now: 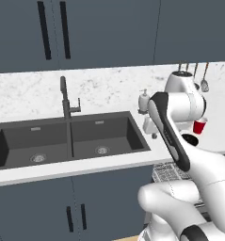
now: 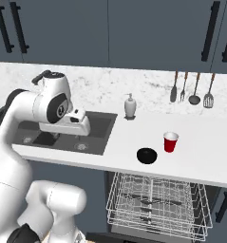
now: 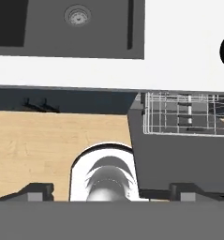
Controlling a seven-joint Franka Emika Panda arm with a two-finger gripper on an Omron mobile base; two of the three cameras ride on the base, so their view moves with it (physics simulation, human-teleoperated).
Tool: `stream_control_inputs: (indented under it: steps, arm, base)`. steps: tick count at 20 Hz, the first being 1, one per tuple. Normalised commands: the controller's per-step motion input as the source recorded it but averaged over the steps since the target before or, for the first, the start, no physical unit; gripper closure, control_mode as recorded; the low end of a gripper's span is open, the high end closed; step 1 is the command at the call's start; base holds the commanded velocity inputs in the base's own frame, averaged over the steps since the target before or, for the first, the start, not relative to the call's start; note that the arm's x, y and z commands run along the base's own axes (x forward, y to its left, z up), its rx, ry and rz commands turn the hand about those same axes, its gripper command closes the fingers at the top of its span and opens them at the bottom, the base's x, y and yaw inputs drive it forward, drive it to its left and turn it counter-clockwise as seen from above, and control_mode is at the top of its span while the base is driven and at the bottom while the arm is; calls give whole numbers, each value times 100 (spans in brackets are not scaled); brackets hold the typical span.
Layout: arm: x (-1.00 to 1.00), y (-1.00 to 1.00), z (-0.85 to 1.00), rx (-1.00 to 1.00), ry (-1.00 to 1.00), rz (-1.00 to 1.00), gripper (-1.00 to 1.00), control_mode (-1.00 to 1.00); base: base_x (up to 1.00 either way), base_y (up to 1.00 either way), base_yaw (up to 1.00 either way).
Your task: Pick up the cup and bowl from the counter, place them in the dishwasher, and close the dishwasher door.
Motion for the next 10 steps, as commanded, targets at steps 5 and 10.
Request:
stream_control_inputs:
  steps: [5, 10]
  arm:
    - [-2, -1, -15, 0, 4, 0, -100, 100]
    - [0, 0, 0, 0, 0, 0, -100, 100]
  base:
    - [5, 4, -13]
    - [39, 46, -47]
